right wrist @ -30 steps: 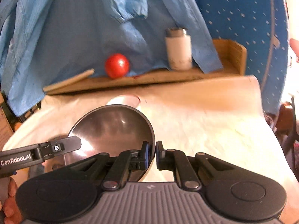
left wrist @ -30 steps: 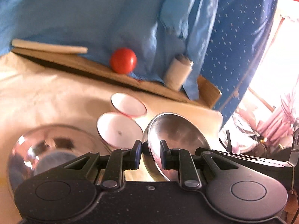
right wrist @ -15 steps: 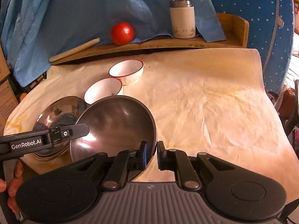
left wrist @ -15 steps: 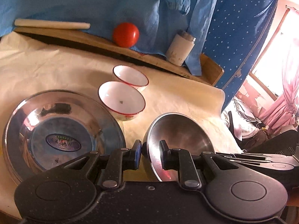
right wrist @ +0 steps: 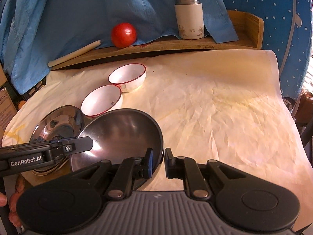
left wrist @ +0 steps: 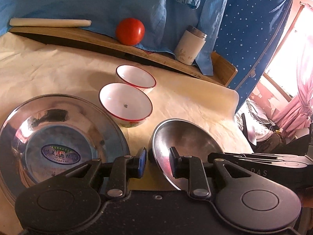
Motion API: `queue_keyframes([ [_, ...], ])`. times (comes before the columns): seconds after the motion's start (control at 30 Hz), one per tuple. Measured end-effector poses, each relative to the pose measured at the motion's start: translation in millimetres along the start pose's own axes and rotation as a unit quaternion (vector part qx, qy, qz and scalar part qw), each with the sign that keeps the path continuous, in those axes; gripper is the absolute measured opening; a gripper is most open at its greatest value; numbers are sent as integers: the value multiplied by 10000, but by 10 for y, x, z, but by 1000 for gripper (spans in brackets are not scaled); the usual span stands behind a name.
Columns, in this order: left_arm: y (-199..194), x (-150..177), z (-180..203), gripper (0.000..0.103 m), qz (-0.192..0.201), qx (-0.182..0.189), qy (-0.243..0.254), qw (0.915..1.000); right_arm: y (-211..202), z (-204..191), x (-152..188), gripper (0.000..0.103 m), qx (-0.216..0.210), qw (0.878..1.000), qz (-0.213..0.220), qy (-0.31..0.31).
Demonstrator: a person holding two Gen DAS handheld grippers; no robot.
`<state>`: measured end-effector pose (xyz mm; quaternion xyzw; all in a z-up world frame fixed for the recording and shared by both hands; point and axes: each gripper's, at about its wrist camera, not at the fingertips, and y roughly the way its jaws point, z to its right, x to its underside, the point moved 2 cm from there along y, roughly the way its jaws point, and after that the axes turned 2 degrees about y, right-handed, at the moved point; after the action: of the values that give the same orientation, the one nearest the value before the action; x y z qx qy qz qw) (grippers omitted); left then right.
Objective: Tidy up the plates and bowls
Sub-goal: 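Lower the steel bowl onto the table and open both grippers, then close the left gripper on the white red-rimmed bowl rim while the right gripper grips it too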
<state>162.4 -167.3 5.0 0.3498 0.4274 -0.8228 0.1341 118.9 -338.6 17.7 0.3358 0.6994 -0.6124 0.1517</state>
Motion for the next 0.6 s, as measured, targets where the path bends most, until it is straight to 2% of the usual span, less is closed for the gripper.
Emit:
queue_keyframes([
  [0.1, 1, -22, -12, 33, 17, -100, -1, 9999, 15, 24, -15, 19, -7, 10000, 35, 14],
  [0.2, -41, -67, -25, 45, 110, -151, -26, 9998, 5, 52, -16, 27, 27, 9999, 102, 14],
  [0.27, -105, -117, -40, 57, 242, -189, -12, 9995, -3, 86, -33, 33, 56, 9999, 152, 27],
  [0.37, -197, -243, -77, 71, 442, -196, 32, 9988, -30, 150, -82, 48, 102, 9996, 263, 84],
  [0.4, -216, -293, -89, 75, 501, -219, 75, 9985, -35, 168, -105, 58, 101, 9994, 300, 115],
  [0.43, -227, -361, -106, 85, 550, -268, 145, 9980, -36, 185, -126, 70, 85, 9993, 331, 155],
  [0.47, -225, -414, -126, 93, 569, -306, 202, 9977, -38, 203, -153, 75, 46, 9991, 369, 218],
  [0.53, -194, -530, -205, 97, 580, -452, 305, 9968, -36, 224, -194, 87, -48, 9984, 446, 350],
  [0.6, -131, -648, -318, 98, 528, -694, 334, 9956, -15, 231, -236, 92, -132, 9978, 501, 423],
])
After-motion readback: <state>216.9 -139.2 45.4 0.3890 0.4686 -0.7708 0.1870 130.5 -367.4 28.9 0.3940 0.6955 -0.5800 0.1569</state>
